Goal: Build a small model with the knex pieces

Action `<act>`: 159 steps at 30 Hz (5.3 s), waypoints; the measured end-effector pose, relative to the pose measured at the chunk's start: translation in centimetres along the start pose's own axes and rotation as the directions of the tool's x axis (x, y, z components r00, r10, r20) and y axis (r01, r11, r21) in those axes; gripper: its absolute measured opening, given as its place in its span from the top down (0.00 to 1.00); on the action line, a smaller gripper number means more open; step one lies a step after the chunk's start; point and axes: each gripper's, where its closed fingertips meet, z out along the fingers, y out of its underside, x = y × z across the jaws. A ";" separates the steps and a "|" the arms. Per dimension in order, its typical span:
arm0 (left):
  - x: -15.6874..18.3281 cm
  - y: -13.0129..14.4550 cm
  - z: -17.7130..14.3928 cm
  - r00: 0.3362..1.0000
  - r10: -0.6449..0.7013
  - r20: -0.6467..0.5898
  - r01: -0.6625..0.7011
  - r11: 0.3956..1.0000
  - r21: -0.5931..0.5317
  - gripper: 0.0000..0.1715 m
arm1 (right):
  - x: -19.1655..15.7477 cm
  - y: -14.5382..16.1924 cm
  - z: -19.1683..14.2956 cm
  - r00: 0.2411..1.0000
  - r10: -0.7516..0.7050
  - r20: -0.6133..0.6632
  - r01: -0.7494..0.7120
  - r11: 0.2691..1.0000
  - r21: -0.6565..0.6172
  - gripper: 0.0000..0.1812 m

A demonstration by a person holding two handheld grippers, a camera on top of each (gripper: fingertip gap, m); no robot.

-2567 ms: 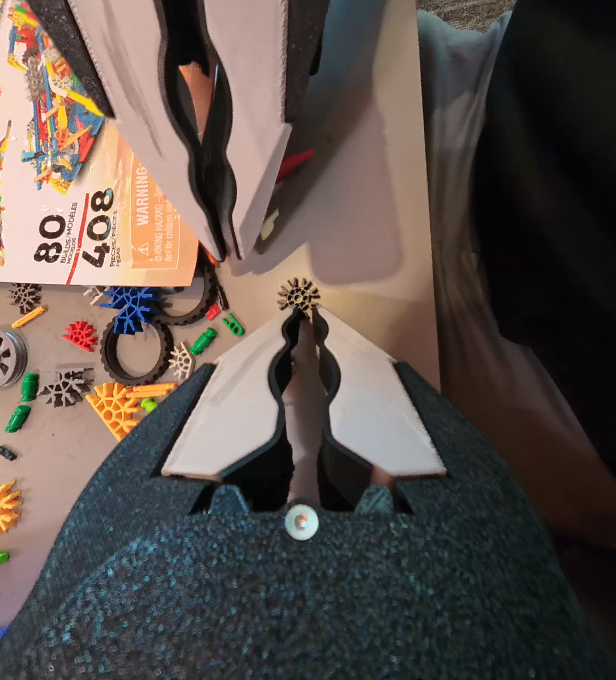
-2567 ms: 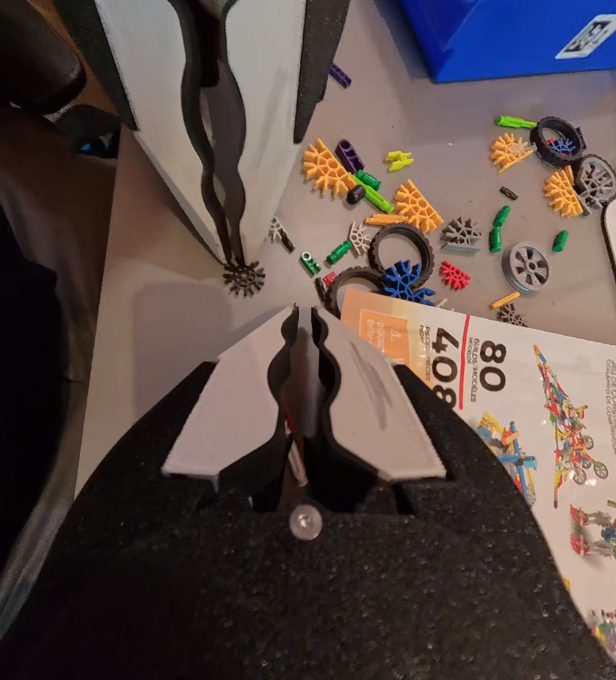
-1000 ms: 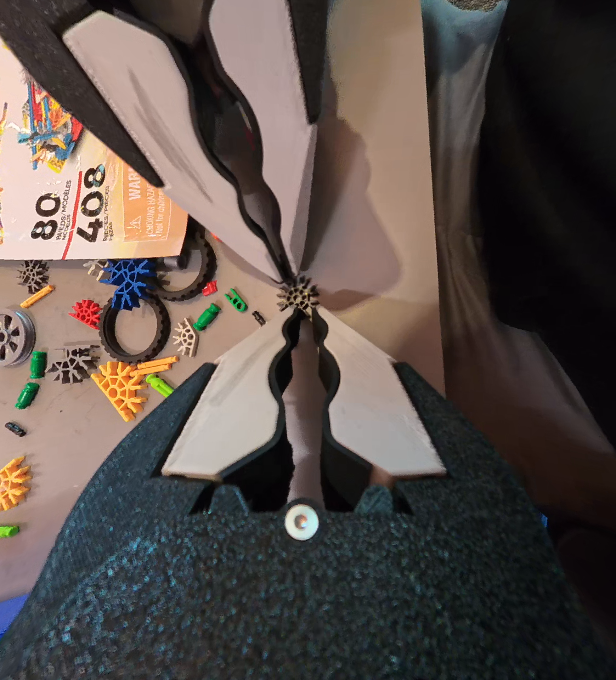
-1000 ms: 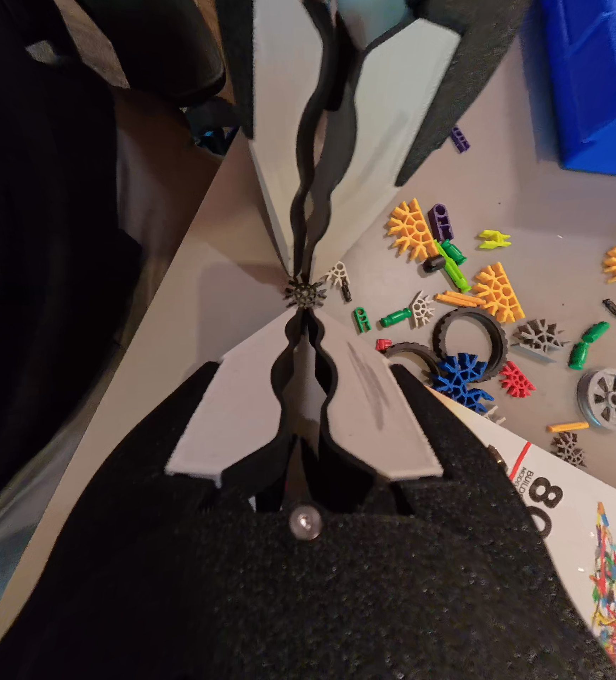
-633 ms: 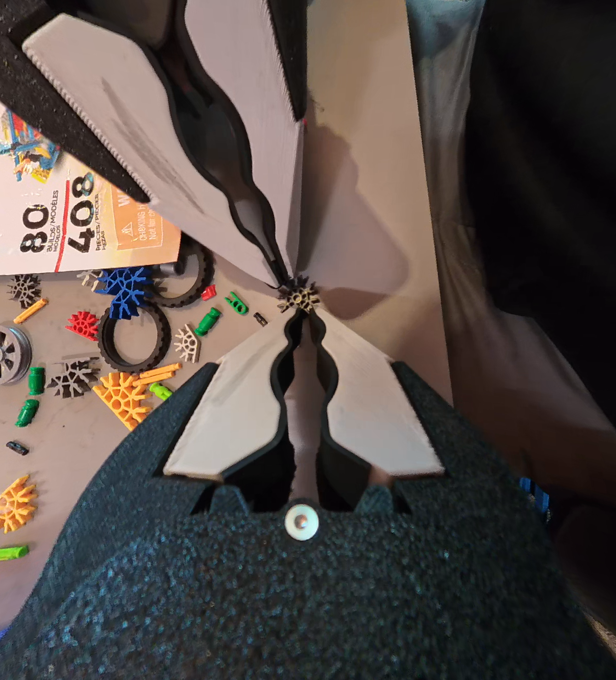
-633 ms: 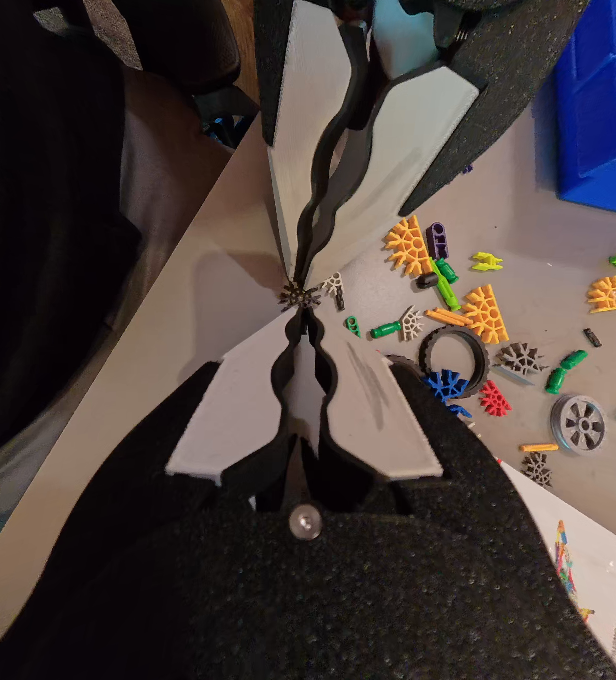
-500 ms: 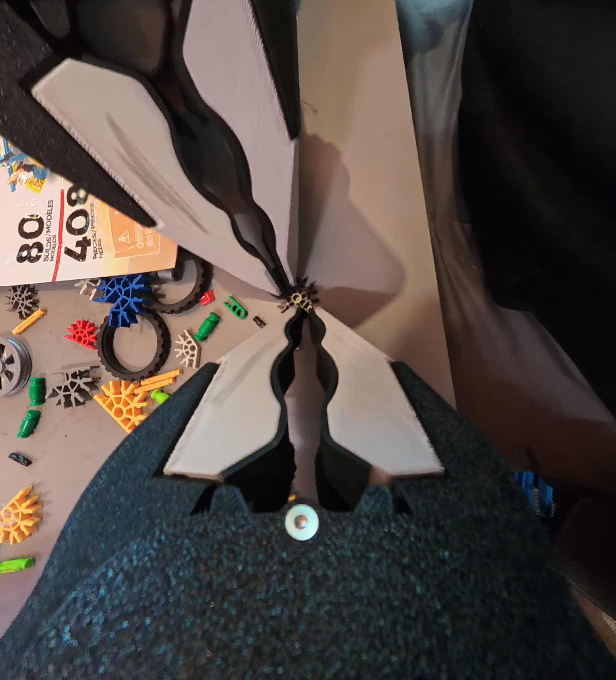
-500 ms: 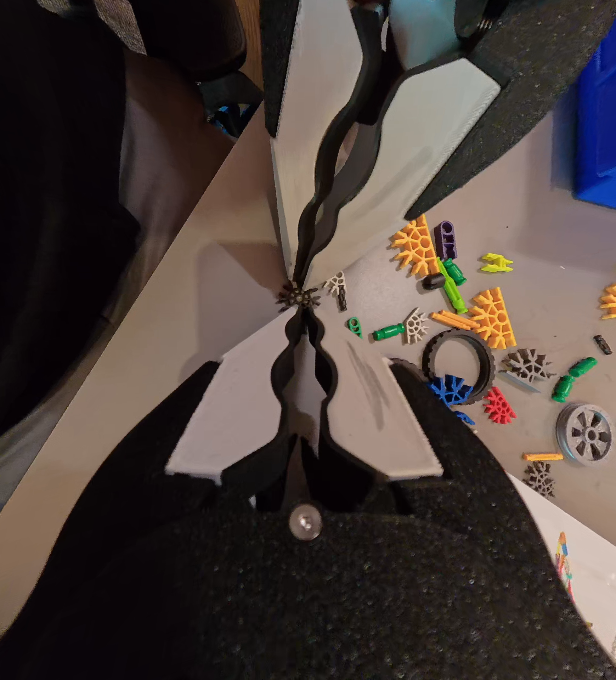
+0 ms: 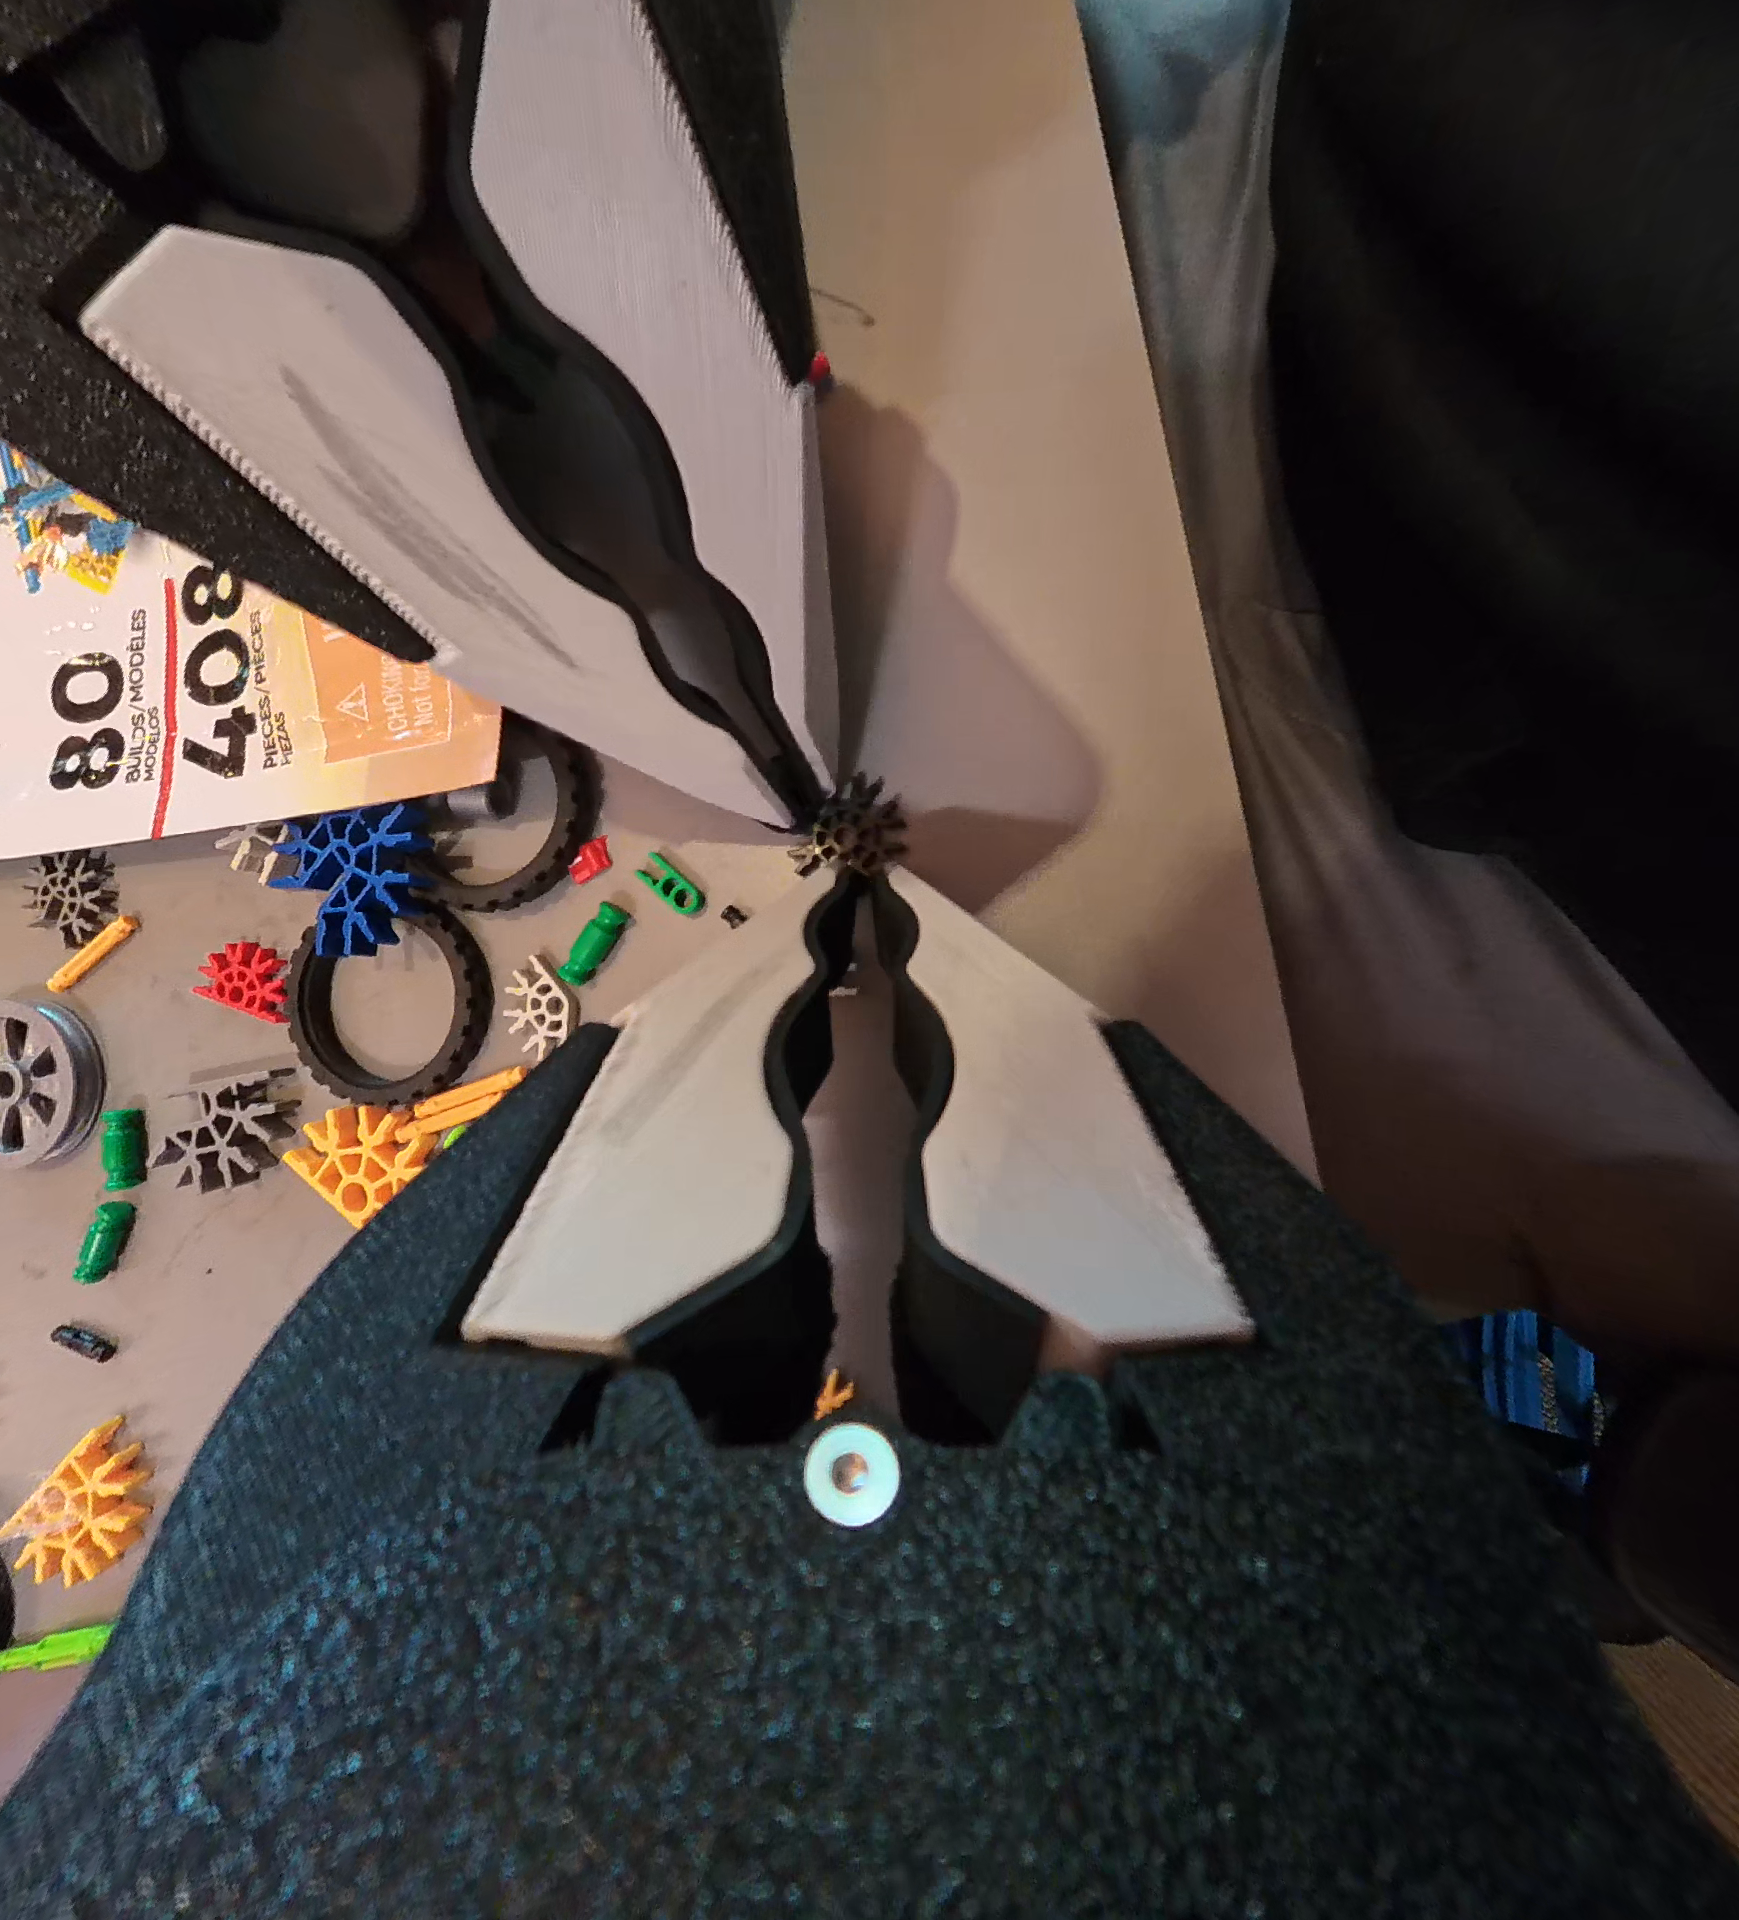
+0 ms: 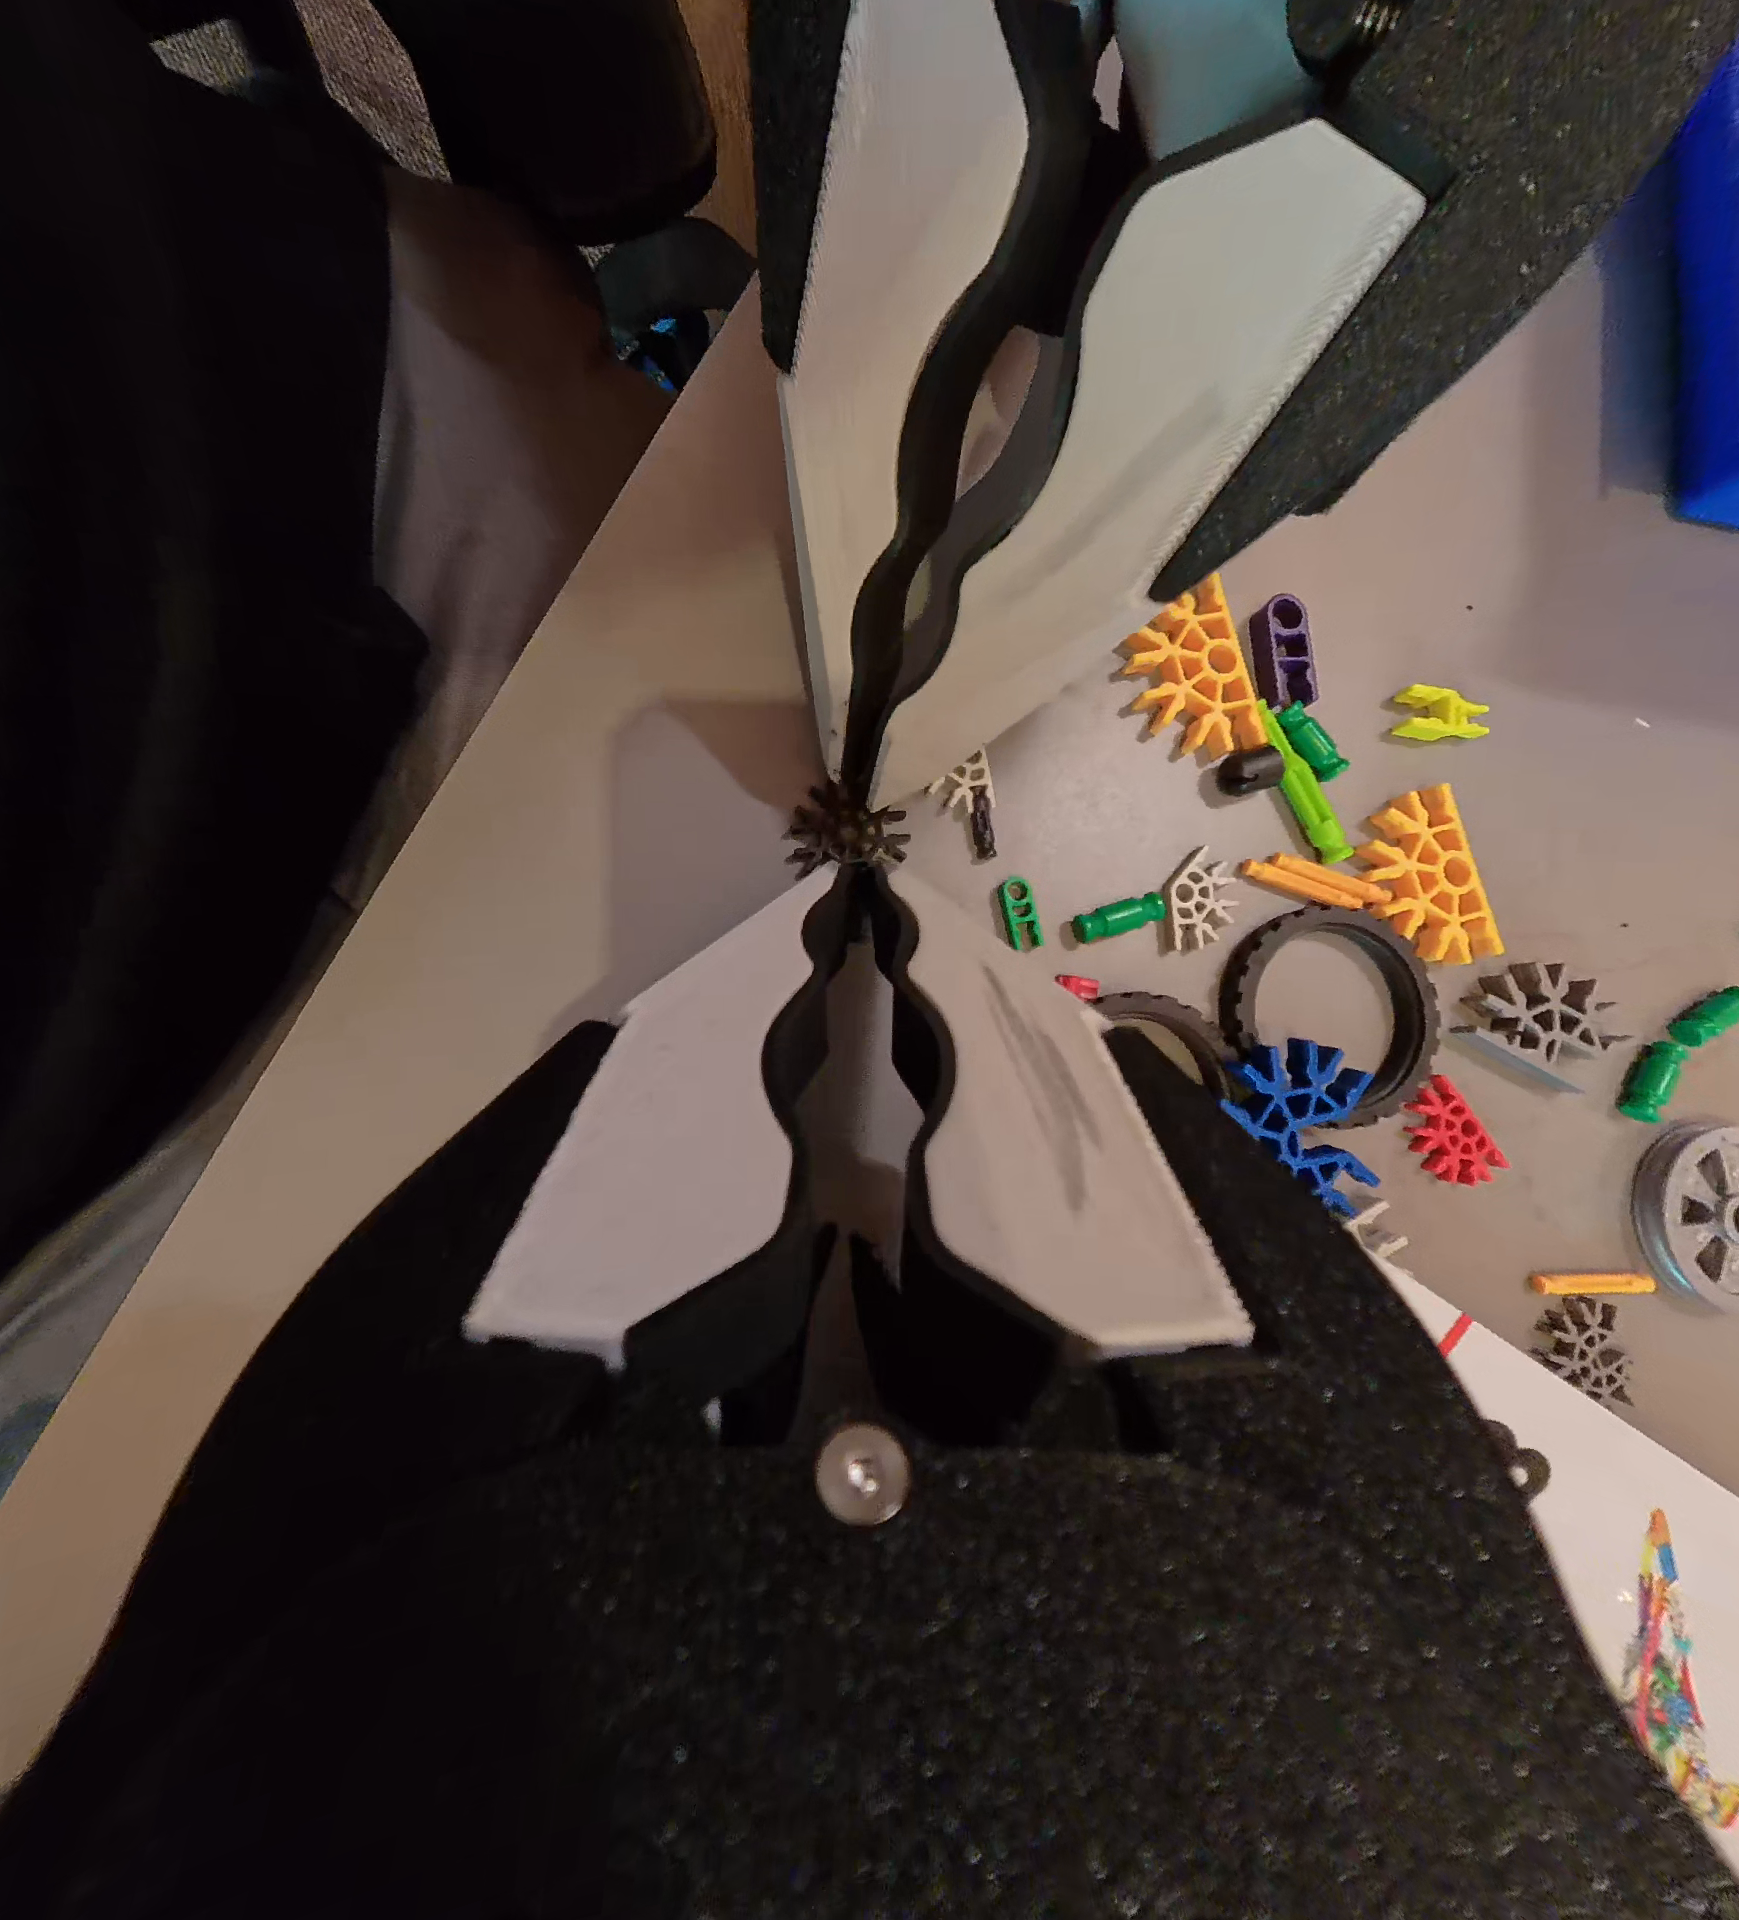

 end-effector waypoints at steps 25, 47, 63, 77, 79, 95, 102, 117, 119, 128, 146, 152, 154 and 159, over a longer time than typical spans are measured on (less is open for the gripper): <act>-0.3 0.0 0.0 1.000 0.002 0.007 -0.002 1.000 -0.024 0.99 | 0.2 0.1 -0.2 0.999 0.013 -0.042 -0.013 1.000 -0.003 1.00; -0.4 0.0 0.1 1.000 0.000 0.019 0.001 0.999 -0.033 0.99 | 0.1 0.4 -0.4 0.999 0.004 -0.034 -0.006 0.998 -0.062 1.00; -0.3 0.0 0.1 1.000 -0.001 0.015 0.002 0.999 -0.038 0.99 | 0.1 0.2 -0.3 0.999 0.037 -0.013 -0.037 0.998 -0.044 1.00; -0.2 0.0 0.1 0.999 -0.025 0.034 0.026 1.000 -0.013 0.99 | -0.1 0.3 -0.1 0.993 0.101 0.063 -0.089 0.982 -0.166 1.00; -0.2 0.0 0.1 0.999 -0.029 0.045 0.029 1.000 -0.008 0.99 | -0.1 0.3 -0.1 0.989 0.120 0.081 -0.103 0.975 -0.196 1.00; 0.1 -0.3 0.3 0.995 -0.038 0.098 0.035 0.999 0.034 1.00 | 0.0 0.4 0.0 0.985 0.166 0.047 -0.141 0.930 -0.339 1.00; 0.5 -0.7 0.3 0.992 -0.072 0.106 0.064 0.995 0.080 0.99 | 1.0 -0.5 -1.5 0.973 0.226 -0.033 -0.228 0.956 -0.183 0.98; -0.1 0.8 -1.4 0.963 -0.156 0.220 0.145 0.987 0.068 0.96 | 2.6 -0.2 1.1 0.996 0.082 -0.045 -0.089 0.976 -0.196 0.98; -0.1 1.0 -1.3 0.959 -0.163 0.234 0.152 0.986 0.066 0.96 | 2.6 -0.2 1.1 0.996 0.082 -0.039 -0.088 0.977 -0.194 0.99; -1.6 1.8 -2.7 0.911 -0.216 0.353 0.197 0.976 0.087 0.95 | 2.8 -0.6 0.9 0.993 0.106 -0.052 -0.113 0.982 -0.154 1.00; -3.2 9.4 -15.1 0.722 -0.290 0.628 0.391 0.920 -0.025 0.92 | 2.8 -3.2 3.0 0.991 0.032 -0.126 -0.050 0.988 -0.143 0.96; -8.2 12.9 -21.5 0.657 -0.261 0.707 0.454 0.886 -0.096 0.94 | 3.3 -3.0 1.0 0.981 0.093 -0.172 -0.103 0.993 -0.054 0.96; -9.5 14.3 -22.0 0.678 -0.278 0.681 0.469 0.877 -0.109 0.95 | 3.6 -2.5 -0.3 0.972 0.124 -0.199 -0.131 0.991 -0.026 0.96; -11.6 15.9 -20.7 0.728 -0.287 0.622 0.474 0.867 -0.155 0.95 | 4.4 -0.4 -4.3 0.931 0.212 -0.296 -0.216 0.976 0.020 0.97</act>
